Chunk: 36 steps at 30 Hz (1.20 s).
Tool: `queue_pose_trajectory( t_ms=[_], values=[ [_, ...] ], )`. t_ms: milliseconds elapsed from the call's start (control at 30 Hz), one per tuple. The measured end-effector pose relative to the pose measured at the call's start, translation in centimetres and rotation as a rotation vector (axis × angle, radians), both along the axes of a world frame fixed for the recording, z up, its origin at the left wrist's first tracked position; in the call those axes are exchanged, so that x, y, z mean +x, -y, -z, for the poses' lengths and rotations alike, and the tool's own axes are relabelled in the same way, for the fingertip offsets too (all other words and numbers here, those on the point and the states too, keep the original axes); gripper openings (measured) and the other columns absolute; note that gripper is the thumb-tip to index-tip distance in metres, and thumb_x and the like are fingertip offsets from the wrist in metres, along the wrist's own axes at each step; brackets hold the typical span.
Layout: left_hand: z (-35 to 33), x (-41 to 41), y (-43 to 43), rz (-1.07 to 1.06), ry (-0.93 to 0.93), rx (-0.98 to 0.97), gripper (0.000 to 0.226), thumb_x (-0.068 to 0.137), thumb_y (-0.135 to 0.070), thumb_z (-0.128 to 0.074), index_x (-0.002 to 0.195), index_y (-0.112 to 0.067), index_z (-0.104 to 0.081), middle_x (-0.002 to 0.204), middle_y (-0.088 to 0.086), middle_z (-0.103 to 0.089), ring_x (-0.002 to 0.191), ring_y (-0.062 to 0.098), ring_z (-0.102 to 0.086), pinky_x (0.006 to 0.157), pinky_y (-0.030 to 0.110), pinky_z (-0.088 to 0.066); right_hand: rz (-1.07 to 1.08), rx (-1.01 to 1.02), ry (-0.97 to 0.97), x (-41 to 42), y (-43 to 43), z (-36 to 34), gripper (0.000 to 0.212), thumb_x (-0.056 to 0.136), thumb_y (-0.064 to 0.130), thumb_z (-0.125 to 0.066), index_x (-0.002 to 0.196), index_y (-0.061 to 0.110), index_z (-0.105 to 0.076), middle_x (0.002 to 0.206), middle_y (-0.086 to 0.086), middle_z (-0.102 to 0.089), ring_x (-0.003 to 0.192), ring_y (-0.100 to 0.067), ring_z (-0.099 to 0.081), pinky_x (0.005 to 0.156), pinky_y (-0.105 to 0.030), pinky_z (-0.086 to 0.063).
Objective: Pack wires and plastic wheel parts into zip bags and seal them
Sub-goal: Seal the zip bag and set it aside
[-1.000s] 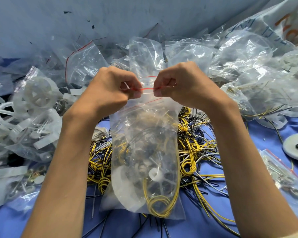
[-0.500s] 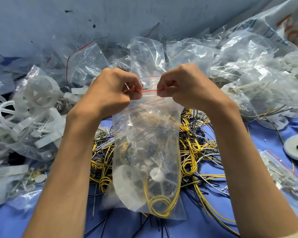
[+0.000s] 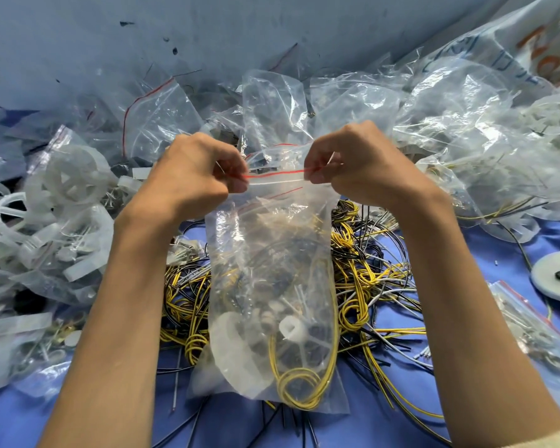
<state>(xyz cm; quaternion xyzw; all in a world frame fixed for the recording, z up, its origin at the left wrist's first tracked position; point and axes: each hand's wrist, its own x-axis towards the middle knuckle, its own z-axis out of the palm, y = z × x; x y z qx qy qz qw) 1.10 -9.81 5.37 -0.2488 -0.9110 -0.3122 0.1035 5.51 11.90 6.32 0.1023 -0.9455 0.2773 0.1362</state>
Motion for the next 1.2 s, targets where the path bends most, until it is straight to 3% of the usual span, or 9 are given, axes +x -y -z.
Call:
queue_pose_trajectory(
  t_ms=[133,333,500,667,800,900,1033,1133,1200],
  values=[
    [0.1,-0.2,0.3,-0.015,0.001,0.066,0.039,0.071,-0.004,-0.080,0.064,-0.039,-0.063,0.072,-0.003,-0.070,0.066,0.006,-0.059,0.077,0.023,-0.050,-0.023,-0.086,-0.031,-0.1,-0.4,0.1,0.016,0.073,0.009,-0.079,0.079,0.024,-0.075,0.061,0.016,-0.056,0.051,0.007,-0.048,0.051,-0.005,-0.035],
    [0.3,-0.1,0.8,0.055,0.162,-0.106,0.019,0.075,0.000,-0.075,0.078,-0.018,-0.069,0.075,-0.006,-0.067,0.060,-0.008,-0.055,0.060,0.000,-0.040,-0.006,-0.068,0.048,0.1,-1.9,0.1,0.019,0.074,0.012,-0.078,0.072,0.028,-0.069,0.053,0.018,-0.057,0.047,0.003,-0.047,0.046,-0.004,-0.037],
    [-0.1,0.3,1.0,0.067,0.168,0.053,0.039,0.071,0.022,-0.066,0.069,-0.018,-0.067,0.065,-0.006,-0.067,0.054,-0.012,-0.057,0.057,0.002,-0.042,0.008,-0.030,0.059,0.0,-2.1,0.2,0.021,0.077,0.010,-0.076,0.074,0.030,-0.068,0.066,0.015,-0.057,0.051,0.010,-0.049,0.048,-0.002,-0.036],
    [-0.5,0.5,1.7,0.138,0.257,-0.013,0.012,0.070,-0.027,-0.082,0.071,-0.030,-0.071,0.069,-0.008,-0.070,0.059,-0.004,-0.057,0.059,0.012,-0.046,-0.002,-0.069,0.027,0.1,-1.9,0.1,0.014,0.079,0.009,-0.074,0.081,0.023,-0.071,0.068,0.004,-0.060,0.056,0.006,-0.049,0.052,-0.005,-0.036],
    [-0.8,1.3,0.5,0.176,0.389,-0.195,0.065,0.046,-0.069,-0.072,0.078,-0.014,-0.063,0.066,-0.008,-0.062,0.062,0.006,-0.052,0.062,0.022,-0.039,-0.041,-0.213,0.001,0.1,-1.2,-0.2,0.015,0.083,0.007,-0.069,0.082,0.023,-0.068,0.080,-0.003,-0.067,0.073,-0.009,-0.059,0.069,-0.024,-0.048],
    [-1.0,2.2,-0.9,0.261,0.384,-0.259,0.040,0.065,-0.046,-0.076,0.070,-0.010,-0.059,0.058,-0.009,-0.052,0.055,0.005,-0.045,0.055,0.020,-0.035,-0.084,-0.277,0.050,0.1,-0.4,-0.2,0.011,0.087,0.006,-0.064,0.083,0.016,-0.064,0.069,0.007,-0.061,0.059,0.002,-0.058,0.066,-0.026,-0.048],
    [-1.8,3.5,-1.5,0.421,0.416,0.069,0.011,0.083,0.001,-0.065,0.074,0.005,-0.059,0.063,0.005,-0.050,0.056,0.007,-0.046,0.051,0.015,-0.038,-0.161,-0.402,0.212,0.3,-0.1,-0.1,0.019,0.092,0.029,-0.056,0.103,0.014,-0.057,0.083,0.004,-0.063,0.065,0.003,-0.063,0.069,-0.021,-0.052],
    [-2.4,3.7,-1.8,0.331,0.253,0.299,0.015,0.085,0.002,-0.063,0.071,-0.001,-0.059,0.064,0.008,-0.047,0.053,0.006,-0.041,0.050,0.016,-0.034,-0.256,-0.532,0.461,1.0,-0.6,-0.1,0.058,0.081,0.059,-0.054,0.124,0.020,-0.052,0.106,0.000,-0.067,0.088,-0.013,-0.068,0.077,-0.029,-0.056],
    [-2.5,3.2,-2.0,0.161,0.103,0.451,0.025,0.087,-0.004,-0.064,0.064,-0.004,-0.053,0.057,-0.001,-0.048,0.048,0.005,-0.038,0.047,0.015,-0.030,-0.309,-0.451,0.497,1.3,-0.6,-0.2,0.059,0.072,0.061,-0.059,0.118,0.023,-0.057,0.099,-0.001,-0.067,0.084,-0.019,-0.065,0.073,-0.030,-0.051]
  ],
)
